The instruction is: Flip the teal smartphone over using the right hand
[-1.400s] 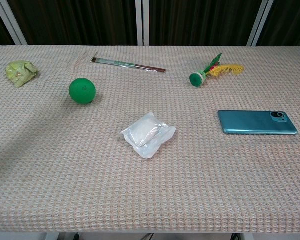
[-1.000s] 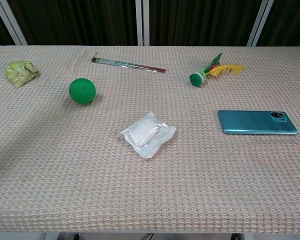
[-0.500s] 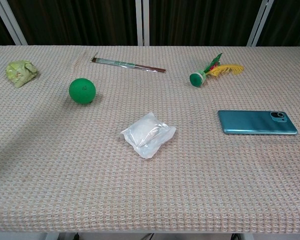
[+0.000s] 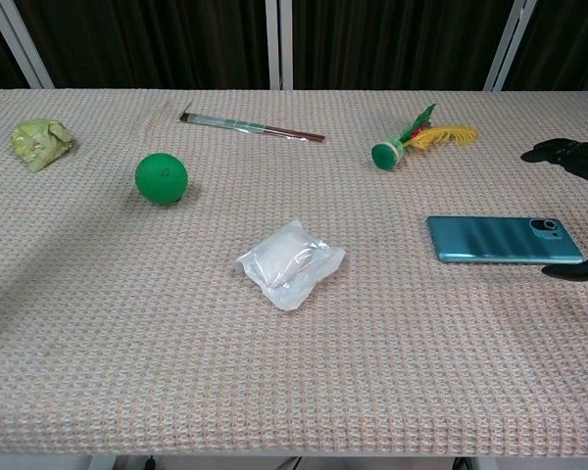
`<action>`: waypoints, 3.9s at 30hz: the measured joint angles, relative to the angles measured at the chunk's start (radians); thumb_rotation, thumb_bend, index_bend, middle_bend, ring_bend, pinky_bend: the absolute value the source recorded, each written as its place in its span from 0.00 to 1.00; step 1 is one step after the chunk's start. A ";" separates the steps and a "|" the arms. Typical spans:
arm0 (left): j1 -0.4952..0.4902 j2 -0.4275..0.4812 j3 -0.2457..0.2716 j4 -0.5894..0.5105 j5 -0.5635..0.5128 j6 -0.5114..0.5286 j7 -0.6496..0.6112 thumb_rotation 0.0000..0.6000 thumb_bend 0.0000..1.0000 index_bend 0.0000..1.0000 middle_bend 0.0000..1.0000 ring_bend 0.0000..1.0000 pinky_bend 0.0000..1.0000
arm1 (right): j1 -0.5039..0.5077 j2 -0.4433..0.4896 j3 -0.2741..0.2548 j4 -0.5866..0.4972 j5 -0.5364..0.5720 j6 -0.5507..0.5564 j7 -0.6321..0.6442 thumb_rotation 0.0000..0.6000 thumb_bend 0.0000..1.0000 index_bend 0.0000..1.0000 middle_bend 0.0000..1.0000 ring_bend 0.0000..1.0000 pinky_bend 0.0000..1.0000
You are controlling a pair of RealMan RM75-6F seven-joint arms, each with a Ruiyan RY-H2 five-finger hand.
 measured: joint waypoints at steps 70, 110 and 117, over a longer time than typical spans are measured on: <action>-0.005 -0.052 0.020 0.101 -0.013 -0.020 -0.084 0.43 0.00 0.05 0.09 0.03 0.21 | 0.107 -0.195 0.043 0.193 0.141 -0.057 -0.106 1.00 0.78 0.21 0.34 0.08 0.00; -0.029 -0.069 0.017 0.148 -0.029 -0.063 -0.110 0.43 0.00 0.05 0.09 0.03 0.22 | 0.175 -0.216 0.151 0.334 0.129 0.004 0.053 1.00 0.59 0.00 0.00 0.00 0.00; 0.015 -0.065 0.035 0.150 -0.035 -0.020 -0.024 0.44 0.00 0.05 0.08 0.03 0.21 | 0.043 -0.157 0.078 0.269 0.006 0.255 0.071 0.99 0.51 0.00 0.00 0.00 0.00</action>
